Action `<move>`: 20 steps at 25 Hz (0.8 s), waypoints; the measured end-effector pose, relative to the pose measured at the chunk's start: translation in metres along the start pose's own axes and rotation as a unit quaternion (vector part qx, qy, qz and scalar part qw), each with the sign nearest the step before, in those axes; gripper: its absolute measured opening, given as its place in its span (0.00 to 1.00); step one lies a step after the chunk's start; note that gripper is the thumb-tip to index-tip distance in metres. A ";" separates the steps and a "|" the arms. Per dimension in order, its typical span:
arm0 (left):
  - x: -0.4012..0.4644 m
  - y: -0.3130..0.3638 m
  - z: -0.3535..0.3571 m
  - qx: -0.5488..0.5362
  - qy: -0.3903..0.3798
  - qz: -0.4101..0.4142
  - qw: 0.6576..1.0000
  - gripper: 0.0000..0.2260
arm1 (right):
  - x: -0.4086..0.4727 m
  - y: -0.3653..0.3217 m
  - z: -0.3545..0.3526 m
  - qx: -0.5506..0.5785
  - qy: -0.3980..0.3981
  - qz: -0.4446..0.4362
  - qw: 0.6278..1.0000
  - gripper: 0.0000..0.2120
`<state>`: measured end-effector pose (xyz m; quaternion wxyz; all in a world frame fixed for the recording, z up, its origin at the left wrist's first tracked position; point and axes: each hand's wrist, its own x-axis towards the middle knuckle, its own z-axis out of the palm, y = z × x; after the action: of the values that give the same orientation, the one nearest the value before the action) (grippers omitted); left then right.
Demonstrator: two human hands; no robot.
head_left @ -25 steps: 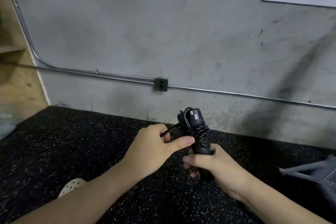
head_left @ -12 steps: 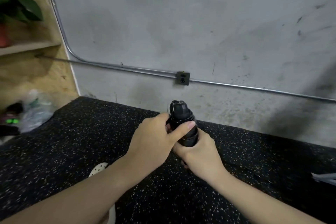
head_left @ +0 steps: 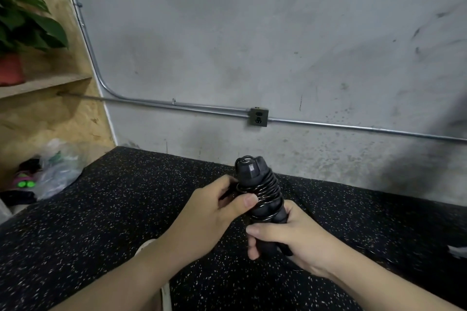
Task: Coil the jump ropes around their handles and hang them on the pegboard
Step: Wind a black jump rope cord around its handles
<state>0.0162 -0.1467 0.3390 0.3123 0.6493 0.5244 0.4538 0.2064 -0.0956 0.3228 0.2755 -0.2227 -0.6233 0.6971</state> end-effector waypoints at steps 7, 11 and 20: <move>0.005 -0.005 -0.008 0.199 0.098 -0.089 0.971 0.34 | 0.003 0.009 -0.010 -0.065 0.119 -0.004 0.991 0.08; 0.003 0.001 0.001 0.254 0.106 -0.035 0.961 0.27 | 0.006 0.012 -0.012 -0.099 0.175 0.001 0.980 0.08; 0.000 0.037 0.027 0.252 0.186 -0.084 0.946 0.31 | 0.010 0.018 0.034 -0.263 0.267 -0.139 0.917 0.15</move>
<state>0.0558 -0.1541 0.3608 0.0726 0.5641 0.7231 0.3921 0.1748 -0.1160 0.3095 0.4572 -0.3765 -0.7119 0.3772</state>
